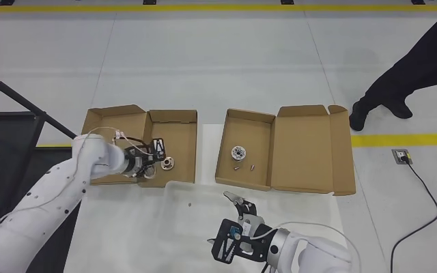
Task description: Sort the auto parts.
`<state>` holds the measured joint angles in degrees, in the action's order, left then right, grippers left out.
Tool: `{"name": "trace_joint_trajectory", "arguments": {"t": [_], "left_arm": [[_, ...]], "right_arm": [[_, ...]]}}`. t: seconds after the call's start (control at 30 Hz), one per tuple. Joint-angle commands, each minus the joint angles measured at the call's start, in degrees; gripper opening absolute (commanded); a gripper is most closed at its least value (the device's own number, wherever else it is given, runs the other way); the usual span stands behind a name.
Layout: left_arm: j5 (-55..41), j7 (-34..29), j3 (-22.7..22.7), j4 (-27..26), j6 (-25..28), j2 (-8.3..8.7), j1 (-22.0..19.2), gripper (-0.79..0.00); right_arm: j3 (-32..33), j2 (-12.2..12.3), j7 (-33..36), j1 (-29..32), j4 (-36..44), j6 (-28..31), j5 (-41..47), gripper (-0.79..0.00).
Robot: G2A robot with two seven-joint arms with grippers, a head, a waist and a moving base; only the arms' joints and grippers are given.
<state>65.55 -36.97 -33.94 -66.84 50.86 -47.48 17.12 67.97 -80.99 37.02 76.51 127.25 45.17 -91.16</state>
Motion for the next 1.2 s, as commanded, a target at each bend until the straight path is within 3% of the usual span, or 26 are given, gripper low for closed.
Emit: {"name": "trace_joint_trajectory", "arguments": {"t": [0.0, 0.47, 0.6, 0.93, 1.17], "left_arm": [[0.8, 1.4, 1.1, 3.1, -0.5, -1.34, -0.7, -0.785], [0.7, 7.5, 5.4, 21.0, -5.9, -10.94, -6.5, -0.785], [-2.4, 10.3, 5.3, 24.3, -4.1, -13.19, -7.5, -0.785], [-2.4, 10.3, 5.3, 24.3, -4.1, -13.19, -7.5, -0.785], [0.0, 6.4, 4.0, 20.8, -8.1, -13.16, -4.7, -0.785]], "right_arm": [[0.0, 0.0, 0.0, 0.0, 0.0, 0.0, 0.0, 0.000], [0.0, 0.0, 0.0, 0.0, 0.0, 0.0, 0.0, 0.000], [0.0, 0.0, 0.0, 0.0, 0.0, 0.0, 0.0, 0.000], [0.0, 0.0, 0.0, 0.0, 0.0, 0.0, 0.0, 0.000], [0.0, 0.0, 0.0, 0.0, 0.0, 0.0, 0.0, 0.000]]}}
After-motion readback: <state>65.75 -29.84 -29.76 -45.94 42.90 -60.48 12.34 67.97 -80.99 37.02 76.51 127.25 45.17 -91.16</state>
